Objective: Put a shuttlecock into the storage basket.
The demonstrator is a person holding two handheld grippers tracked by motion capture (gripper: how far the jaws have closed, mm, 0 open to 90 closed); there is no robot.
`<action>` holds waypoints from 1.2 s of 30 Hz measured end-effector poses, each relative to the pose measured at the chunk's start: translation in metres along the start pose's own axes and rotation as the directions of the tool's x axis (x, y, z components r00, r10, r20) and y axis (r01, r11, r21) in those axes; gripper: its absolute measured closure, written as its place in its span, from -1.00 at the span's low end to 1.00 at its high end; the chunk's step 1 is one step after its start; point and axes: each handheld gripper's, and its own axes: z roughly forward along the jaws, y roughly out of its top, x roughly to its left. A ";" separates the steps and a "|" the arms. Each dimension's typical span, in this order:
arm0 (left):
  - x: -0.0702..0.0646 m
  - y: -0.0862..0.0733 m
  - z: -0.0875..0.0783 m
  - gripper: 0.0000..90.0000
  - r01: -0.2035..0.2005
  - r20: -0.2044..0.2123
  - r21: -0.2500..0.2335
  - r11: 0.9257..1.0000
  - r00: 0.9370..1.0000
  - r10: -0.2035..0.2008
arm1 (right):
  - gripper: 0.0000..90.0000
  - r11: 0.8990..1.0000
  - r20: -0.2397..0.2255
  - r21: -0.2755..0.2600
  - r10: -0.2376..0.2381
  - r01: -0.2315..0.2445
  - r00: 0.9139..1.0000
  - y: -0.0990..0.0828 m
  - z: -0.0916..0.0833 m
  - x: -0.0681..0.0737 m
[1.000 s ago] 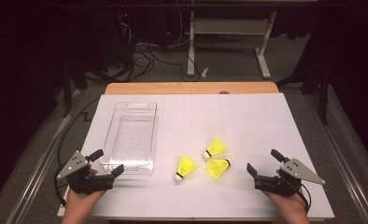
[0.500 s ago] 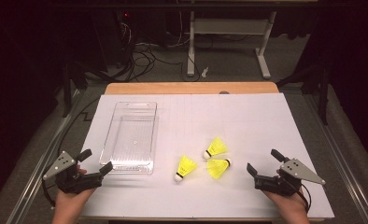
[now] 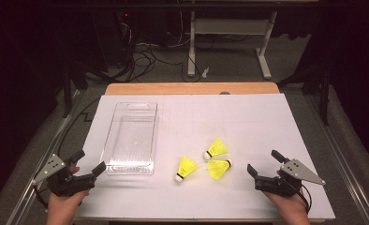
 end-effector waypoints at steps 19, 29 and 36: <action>-0.003 -0.002 -0.001 -0.99 -0.015 0.004 0.098 0.995 1.000 0.015 | -0.99 1.000 0.000 0.000 -0.003 0.003 1.000 0.000 0.000 0.000; -0.005 -0.004 0.005 -0.99 -0.028 0.021 0.158 0.987 0.999 0.025 | -0.99 1.000 0.002 0.006 -0.004 0.004 1.000 0.000 0.000 0.000; -0.009 -0.005 0.008 -0.99 -0.050 0.033 0.197 0.979 0.998 0.044 | -0.99 1.000 -0.001 0.008 -0.009 0.009 1.000 -0.001 0.001 0.001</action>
